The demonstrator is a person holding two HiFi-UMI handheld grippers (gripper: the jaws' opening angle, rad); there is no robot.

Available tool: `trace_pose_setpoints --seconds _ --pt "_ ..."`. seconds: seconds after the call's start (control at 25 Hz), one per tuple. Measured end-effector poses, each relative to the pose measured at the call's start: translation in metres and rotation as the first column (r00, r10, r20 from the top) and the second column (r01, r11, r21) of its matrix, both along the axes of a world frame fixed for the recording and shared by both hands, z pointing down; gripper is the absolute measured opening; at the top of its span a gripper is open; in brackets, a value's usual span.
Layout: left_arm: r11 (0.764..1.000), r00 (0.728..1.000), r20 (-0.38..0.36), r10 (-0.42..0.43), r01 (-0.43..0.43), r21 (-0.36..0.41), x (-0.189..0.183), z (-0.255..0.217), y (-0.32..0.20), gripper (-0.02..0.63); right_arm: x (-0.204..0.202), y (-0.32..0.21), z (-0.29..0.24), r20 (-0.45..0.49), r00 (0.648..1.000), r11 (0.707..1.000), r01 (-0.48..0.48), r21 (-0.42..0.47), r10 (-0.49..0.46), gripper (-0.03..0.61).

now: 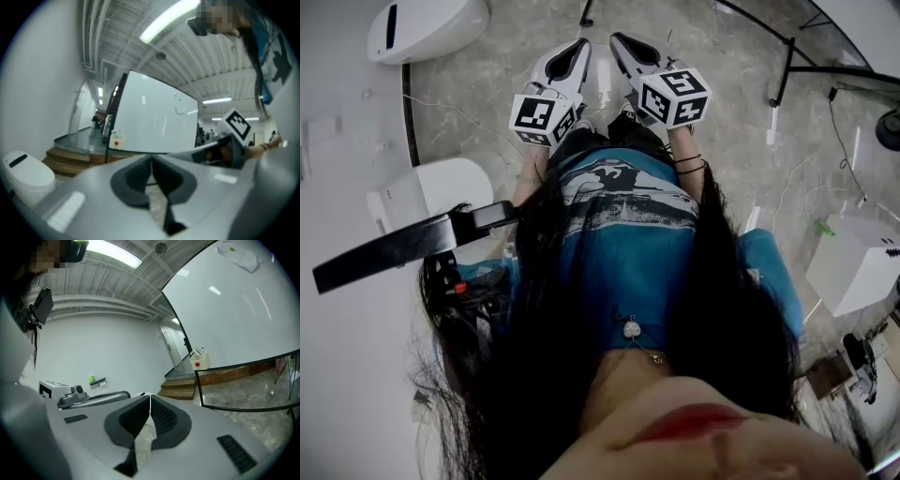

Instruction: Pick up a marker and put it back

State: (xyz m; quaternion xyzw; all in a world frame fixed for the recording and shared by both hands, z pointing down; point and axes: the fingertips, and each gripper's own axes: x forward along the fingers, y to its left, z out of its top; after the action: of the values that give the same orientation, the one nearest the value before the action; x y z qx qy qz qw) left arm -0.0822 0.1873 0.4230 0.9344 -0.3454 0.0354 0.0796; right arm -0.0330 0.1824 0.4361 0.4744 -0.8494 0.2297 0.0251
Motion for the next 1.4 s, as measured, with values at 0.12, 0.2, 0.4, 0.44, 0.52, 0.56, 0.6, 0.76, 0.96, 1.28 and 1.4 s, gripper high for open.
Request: trace_pose_setpoints --seconds 0.12,0.2,0.4,0.44,0.52,0.56,0.6,0.76,0.96,1.28,1.4 --pt "1.0 1.0 -0.02 -0.002 0.002 0.001 -0.022 -0.002 0.002 0.008 -0.019 0.008 -0.002 -0.016 1.0 1.0 -0.01 0.005 0.01 0.015" --pt "1.0 1.0 -0.023 0.008 -0.008 0.002 -0.03 -0.003 0.006 0.008 -0.027 0.013 -0.003 -0.026 0.999 1.0 -0.02 0.005 0.02 0.015" --pt "0.999 0.998 -0.028 0.047 -0.047 -0.003 -0.044 0.001 0.02 0.008 -0.042 0.028 0.0 -0.046 0.998 0.999 -0.049 0.004 0.049 0.015" --pt "0.999 0.998 -0.028 0.053 -0.054 -0.002 -0.047 0.001 0.023 0.008 -0.045 0.031 0.0 -0.049 0.997 0.999 -0.054 0.005 0.054 0.015" --pt "0.998 0.997 -0.028 0.065 -0.065 -0.002 -0.049 0.0 0.028 0.008 -0.047 0.037 0.0 -0.053 0.996 0.998 -0.066 0.004 0.066 0.015" --pt "0.998 0.997 -0.027 0.07 -0.07 -0.004 -0.049 0.0 0.03 0.008 -0.048 0.04 0.001 -0.056 0.996 0.997 -0.072 0.001 0.072 0.015" --pt "0.997 0.997 -0.026 0.074 -0.074 -0.007 -0.05 0.001 0.032 0.008 -0.048 0.043 0.002 -0.059 0.995 0.997 -0.076 -0.002 0.076 0.015" --pt "0.996 0.996 -0.03 0.09 -0.09 -0.007 -0.054 0.004 0.034 0.008 -0.053 0.047 0.005 -0.065 0.994 0.996 -0.091 -0.003 0.09 0.015" --pt "0.993 0.992 -0.035 0.118 -0.118 0.006 -0.046 0.0 0.039 0.008 -0.049 0.05 0.001 -0.068 0.992 0.994 -0.107 0.009 0.107 0.015" --pt "0.993 0.993 -0.037 0.115 -0.114 0.012 -0.042 -0.004 0.029 0.008 -0.044 0.041 -0.004 -0.073 0.992 0.995 -0.104 0.015 0.104 0.015" --pt "0.994 0.993 -0.036 0.109 -0.109 0.013 -0.045 -0.003 0.025 0.008 -0.045 0.038 -0.003 -0.075 0.992 0.994 -0.104 0.017 0.105 0.015"
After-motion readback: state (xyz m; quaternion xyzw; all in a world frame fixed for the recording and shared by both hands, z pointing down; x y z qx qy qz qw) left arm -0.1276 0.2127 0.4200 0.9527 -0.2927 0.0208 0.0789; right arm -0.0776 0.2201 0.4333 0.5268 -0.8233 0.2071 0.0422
